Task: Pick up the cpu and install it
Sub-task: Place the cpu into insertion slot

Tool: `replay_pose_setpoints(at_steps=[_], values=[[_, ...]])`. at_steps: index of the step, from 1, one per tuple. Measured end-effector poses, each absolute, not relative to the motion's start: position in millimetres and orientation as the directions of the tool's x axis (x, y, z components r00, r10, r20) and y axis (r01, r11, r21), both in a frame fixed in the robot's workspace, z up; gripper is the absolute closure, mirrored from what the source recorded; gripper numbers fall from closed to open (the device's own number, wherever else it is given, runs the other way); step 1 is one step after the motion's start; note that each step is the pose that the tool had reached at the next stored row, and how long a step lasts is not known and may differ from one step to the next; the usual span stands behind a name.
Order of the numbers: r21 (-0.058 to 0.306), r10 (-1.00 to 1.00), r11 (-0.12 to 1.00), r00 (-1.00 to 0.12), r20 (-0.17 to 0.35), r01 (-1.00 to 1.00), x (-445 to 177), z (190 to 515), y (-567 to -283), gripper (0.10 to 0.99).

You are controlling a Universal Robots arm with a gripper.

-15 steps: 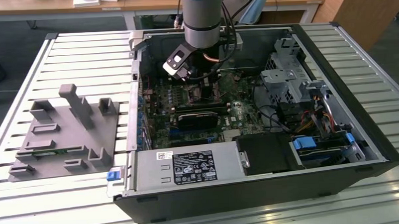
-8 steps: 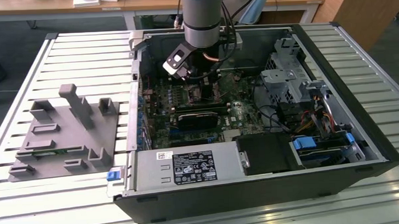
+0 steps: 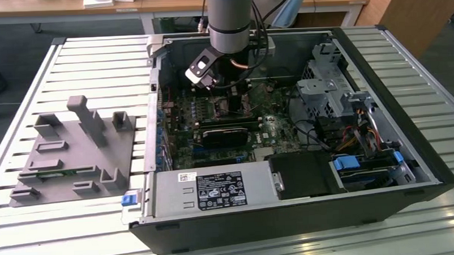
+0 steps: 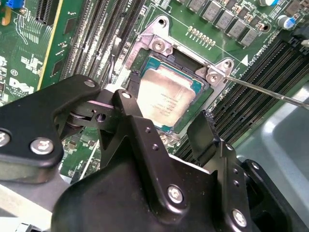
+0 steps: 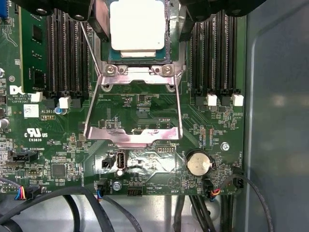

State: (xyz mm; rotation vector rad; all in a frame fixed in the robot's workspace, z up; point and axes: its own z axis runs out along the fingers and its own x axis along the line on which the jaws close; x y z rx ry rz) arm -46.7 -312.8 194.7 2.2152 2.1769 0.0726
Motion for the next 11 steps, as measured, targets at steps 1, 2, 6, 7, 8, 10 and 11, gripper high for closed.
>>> replay_pose_setpoints(at_steps=[1, 2, 6, 7, 8, 10, 11], values=[[0.058, 1.0, -0.018, 0.017, 0.009, 0.998, -46.6, 194.6, -312.7, 0.42], [0.058, 1.0, -0.018, 0.018, 0.009, 0.998, -46.7, 194.5, -312.5, 0.42], [0.057, 1.0, -0.019, 0.019, 0.008, 0.998, -46.7, 194.6, -312.5, 0.42], [0.057, 1.0, -0.019, 0.019, 0.008, 0.998, -46.7, 195.2, -312.5, 0.42], [0.057, 1.0, -0.019, 0.018, 0.007, 0.998, -46.7, 196.3, -312.5, 0.42], [0.057, 1.0, -0.019, 0.018, 0.005, 0.998, -46.7, 199.5, -312.5, 0.42], [0.057, 1.0, -0.019, 0.018, 0.004, 0.998, -46.6, 201.4, -312.5, 0.42]])
